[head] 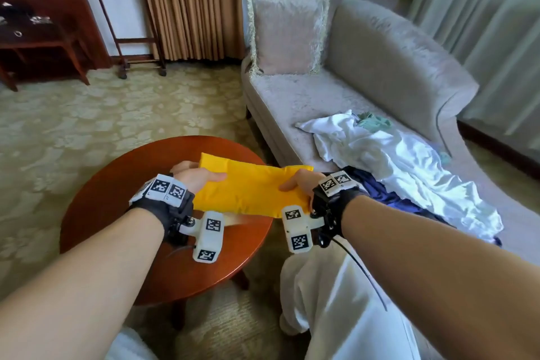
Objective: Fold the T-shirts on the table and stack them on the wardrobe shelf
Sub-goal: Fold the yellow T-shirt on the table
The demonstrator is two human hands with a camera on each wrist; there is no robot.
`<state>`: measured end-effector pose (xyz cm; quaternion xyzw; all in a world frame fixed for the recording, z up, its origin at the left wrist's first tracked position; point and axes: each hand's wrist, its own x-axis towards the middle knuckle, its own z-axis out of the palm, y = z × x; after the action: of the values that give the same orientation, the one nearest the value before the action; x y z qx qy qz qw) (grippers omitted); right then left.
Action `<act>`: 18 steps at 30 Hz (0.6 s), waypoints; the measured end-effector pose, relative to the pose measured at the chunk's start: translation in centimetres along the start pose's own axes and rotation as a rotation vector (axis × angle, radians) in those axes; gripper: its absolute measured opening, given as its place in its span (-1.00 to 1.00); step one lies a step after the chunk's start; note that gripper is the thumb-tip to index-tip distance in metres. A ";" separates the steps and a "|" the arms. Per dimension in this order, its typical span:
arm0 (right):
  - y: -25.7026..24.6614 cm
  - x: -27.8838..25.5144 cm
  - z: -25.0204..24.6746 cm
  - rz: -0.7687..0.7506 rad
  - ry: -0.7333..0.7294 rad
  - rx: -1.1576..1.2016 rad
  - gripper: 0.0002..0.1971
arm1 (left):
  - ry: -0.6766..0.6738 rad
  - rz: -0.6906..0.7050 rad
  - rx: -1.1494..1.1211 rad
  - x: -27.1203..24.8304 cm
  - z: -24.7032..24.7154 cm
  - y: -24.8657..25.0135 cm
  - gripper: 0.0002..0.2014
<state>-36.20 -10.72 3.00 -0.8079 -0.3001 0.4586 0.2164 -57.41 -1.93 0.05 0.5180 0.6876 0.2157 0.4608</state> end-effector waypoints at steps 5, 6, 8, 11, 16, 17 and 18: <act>4.0 -1.3 -8.6 0.040 0.208 0.279 -0.40 | -0.141 0.134 -0.117 -2.7 7.1 7.6 -0.52; 5.1 -1.2 -10.4 0.055 0.237 0.314 -0.41 | -0.163 0.151 -0.120 -3.2 9.0 8.8 -0.37; 7.4 -1.0 -13.5 0.096 0.265 0.395 -0.33 | -0.240 0.160 -0.124 -3.4 12.9 10.5 -0.25; 11.3 -0.6 -17.8 0.160 0.354 0.453 -0.35 | -0.317 0.126 -0.210 -2.7 19.3 12.0 -0.02; 19.2 1.2 -23.3 0.318 0.407 0.439 -0.35 | -0.434 0.114 -0.145 -1.4 31.3 12.3 0.02; 20.5 1.5 -24.0 0.362 0.420 0.441 -0.31 | -0.455 0.110 -0.131 -2.2 33.1 12.4 -0.01; 21.5 1.7 -24.4 0.407 0.424 0.427 -0.29 | -0.476 0.107 -0.102 -2.9 34.8 12.1 -0.11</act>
<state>-8.08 -26.95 0.39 -0.8649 0.0209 0.3669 0.3420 -21.25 -6.33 -6.14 0.5660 0.5193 0.1464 0.6233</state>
